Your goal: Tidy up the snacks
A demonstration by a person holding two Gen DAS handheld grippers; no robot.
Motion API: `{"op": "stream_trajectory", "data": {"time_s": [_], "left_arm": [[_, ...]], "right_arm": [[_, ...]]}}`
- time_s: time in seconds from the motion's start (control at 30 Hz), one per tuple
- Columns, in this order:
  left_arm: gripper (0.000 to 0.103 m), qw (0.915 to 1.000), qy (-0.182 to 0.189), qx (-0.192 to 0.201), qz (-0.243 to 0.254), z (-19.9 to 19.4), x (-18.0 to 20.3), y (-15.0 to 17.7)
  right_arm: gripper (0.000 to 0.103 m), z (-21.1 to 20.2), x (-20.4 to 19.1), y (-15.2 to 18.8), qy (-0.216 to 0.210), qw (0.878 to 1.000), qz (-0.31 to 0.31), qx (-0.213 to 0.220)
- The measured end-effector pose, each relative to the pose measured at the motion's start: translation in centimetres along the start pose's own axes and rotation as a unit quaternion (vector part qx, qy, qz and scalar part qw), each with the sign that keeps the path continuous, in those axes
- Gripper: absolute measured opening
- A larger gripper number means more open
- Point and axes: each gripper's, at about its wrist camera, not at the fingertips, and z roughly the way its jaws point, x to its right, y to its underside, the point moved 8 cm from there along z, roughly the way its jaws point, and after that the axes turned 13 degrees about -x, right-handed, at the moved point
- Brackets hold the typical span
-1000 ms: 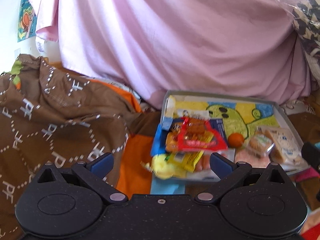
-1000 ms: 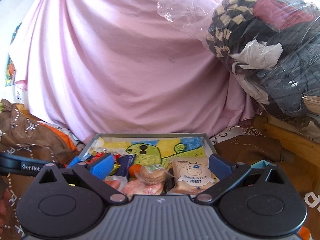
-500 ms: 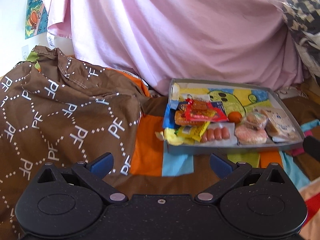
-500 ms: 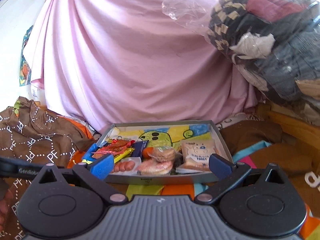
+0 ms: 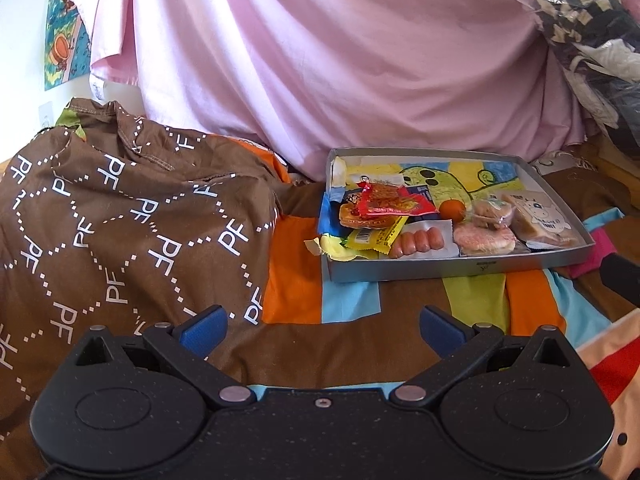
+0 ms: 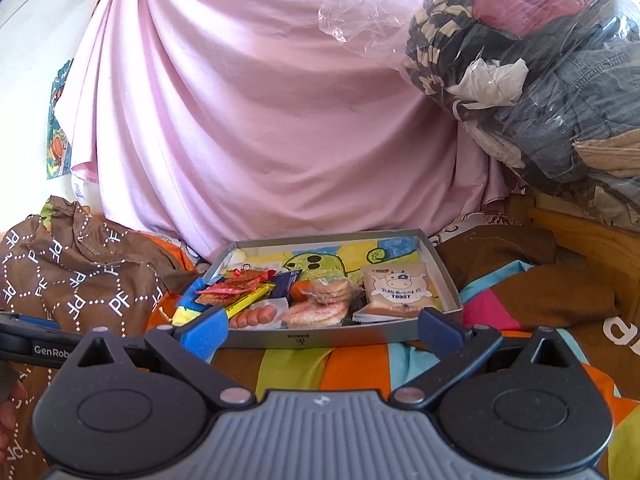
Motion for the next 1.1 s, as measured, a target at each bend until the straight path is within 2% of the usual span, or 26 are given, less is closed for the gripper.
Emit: {"op": "stream_trajectory", "data": {"time_s": [0.4,0.6,0.8,0.97,1.1], "left_arm": [[0.102,1.0,-0.004,-0.007,-0.001,-0.2,-0.9,0.9],[0.102,0.9999,-0.001,-0.008,-0.008,-0.4,-1.1,1.4],[0.102,0.9998,0.003,0.005,-0.021,-0.9,-1.2,2.5],[0.102,0.9998,0.009,0.005,-0.017,-1.5,-1.4,3.7],[0.102,0.9996,0.018,0.021,-0.009,-2.5,-1.9,4.4]], "right_arm": [[0.103,-0.2,0.4,1.0,0.006,1.0,-0.003,-0.004],[0.103,-0.3,0.2,1.8,0.002,1.0,-0.011,-0.02],[0.103,-0.9,0.1,2.2,-0.002,1.0,-0.012,-0.024],[0.103,-1.3,-0.1,3.2,-0.003,1.0,0.001,-0.025],[0.103,-1.8,-0.6,4.3,-0.003,1.0,0.001,-0.024]]}}
